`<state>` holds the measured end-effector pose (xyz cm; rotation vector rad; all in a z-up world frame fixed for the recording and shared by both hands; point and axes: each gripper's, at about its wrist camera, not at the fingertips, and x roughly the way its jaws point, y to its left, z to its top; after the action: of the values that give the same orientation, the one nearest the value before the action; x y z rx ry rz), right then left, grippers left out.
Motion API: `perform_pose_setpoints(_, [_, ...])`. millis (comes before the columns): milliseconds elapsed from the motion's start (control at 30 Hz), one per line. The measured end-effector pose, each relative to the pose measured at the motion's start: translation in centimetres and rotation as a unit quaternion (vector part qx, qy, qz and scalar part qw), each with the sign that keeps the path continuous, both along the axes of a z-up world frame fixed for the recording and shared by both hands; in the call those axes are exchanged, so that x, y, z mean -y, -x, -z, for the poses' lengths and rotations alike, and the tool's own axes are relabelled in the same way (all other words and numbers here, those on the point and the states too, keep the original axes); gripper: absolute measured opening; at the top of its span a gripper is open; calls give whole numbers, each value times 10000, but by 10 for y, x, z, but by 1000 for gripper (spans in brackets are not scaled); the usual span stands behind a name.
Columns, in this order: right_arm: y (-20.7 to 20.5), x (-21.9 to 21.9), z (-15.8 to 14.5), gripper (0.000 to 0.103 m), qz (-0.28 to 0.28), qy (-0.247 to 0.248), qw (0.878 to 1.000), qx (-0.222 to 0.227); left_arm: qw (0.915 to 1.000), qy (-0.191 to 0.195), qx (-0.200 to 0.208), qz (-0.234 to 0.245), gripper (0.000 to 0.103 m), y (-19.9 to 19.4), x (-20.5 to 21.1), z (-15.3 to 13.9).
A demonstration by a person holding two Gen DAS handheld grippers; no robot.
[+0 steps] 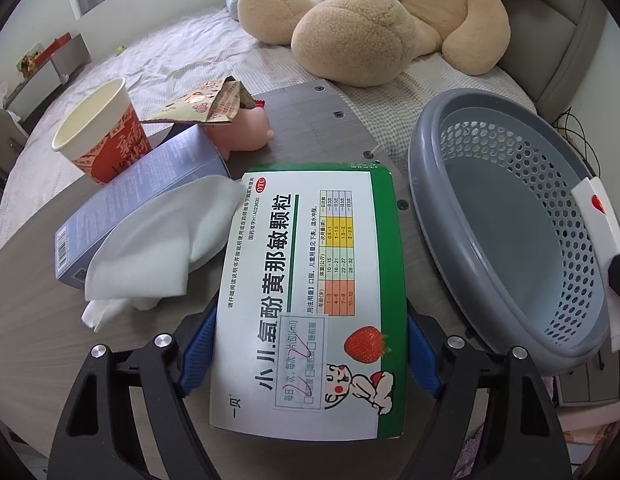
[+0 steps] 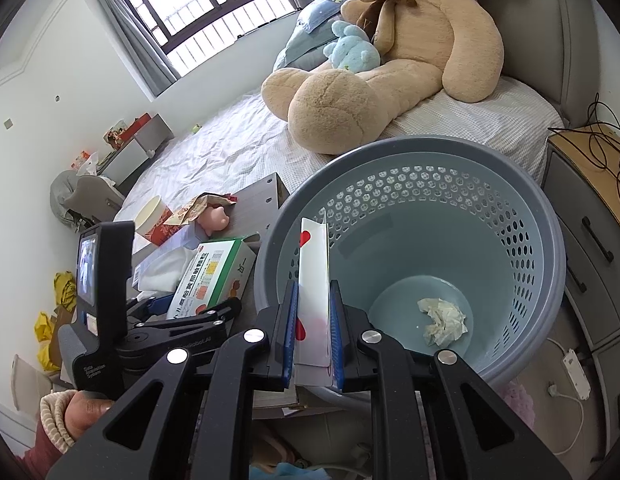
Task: Collect trash
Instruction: 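Carry the green box and paper strip over the wastebasket and open both grippers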
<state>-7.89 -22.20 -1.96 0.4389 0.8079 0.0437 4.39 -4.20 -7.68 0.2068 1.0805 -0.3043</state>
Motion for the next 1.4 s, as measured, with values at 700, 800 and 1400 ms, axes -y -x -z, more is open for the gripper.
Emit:
perform_pose_setpoints(700, [-2,13,-2,15,190,156,9997,-9,9947,241,888,468,77,50,10,-66])
perform_pose_setpoints(800, [0,29,-3,15,334,201,9992,2,9923,335,946,721,77,47,36,-70])
perform_pose_setpoints(1400, [-7,89,18,15,717,111,9973,-142,9883,323,667,1332,78,32,115,-47])
